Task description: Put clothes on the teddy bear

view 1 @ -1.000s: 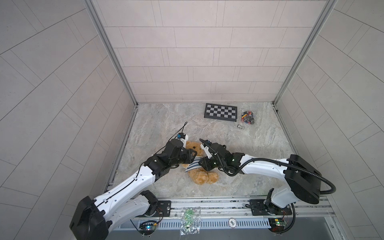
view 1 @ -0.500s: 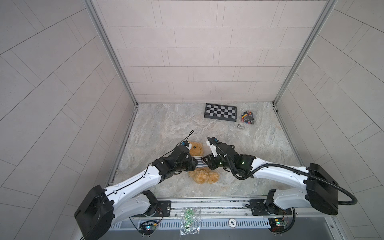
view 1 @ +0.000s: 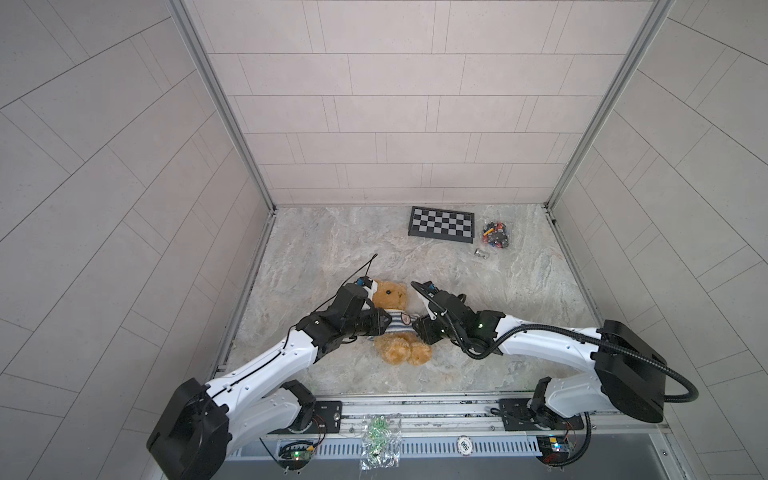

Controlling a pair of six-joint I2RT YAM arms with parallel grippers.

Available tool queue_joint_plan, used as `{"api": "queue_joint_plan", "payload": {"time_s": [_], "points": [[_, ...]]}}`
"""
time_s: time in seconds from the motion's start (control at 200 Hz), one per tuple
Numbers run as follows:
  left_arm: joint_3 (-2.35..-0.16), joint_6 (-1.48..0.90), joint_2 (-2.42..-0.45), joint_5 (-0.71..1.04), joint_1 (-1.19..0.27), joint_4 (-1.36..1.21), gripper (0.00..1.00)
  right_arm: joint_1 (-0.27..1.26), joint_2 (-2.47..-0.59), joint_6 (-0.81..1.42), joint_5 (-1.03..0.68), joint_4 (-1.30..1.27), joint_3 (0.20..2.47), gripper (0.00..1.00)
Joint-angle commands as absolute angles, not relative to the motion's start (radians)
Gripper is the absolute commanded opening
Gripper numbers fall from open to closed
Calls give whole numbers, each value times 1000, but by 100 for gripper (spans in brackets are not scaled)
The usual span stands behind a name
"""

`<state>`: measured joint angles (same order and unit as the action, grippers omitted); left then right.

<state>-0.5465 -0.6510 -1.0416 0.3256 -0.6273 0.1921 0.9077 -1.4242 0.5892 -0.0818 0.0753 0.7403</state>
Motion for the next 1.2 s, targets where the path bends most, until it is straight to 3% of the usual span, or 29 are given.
{"api": "queue_joint_plan", "payload": {"time_s": [0.0,0.461,0.786,0.906,1.196], "points": [[-507,-605,-1035,335,-580,207,33,886,-1456,604,-157,86,781,57],[-538,-535,-1259,451,-393,82,30,908,-1571,590,-238,52,878,57],[-541,-520,-1290,414,-386,97,28,844,-1362,628,-166,-69,700,56],[-542,-518,-1290,414,-385,97,28,806,-1354,626,-180,-56,677,52],[-547,-518,-1293,419,-385,95,28,776,-1454,598,-209,-46,724,29]]}}
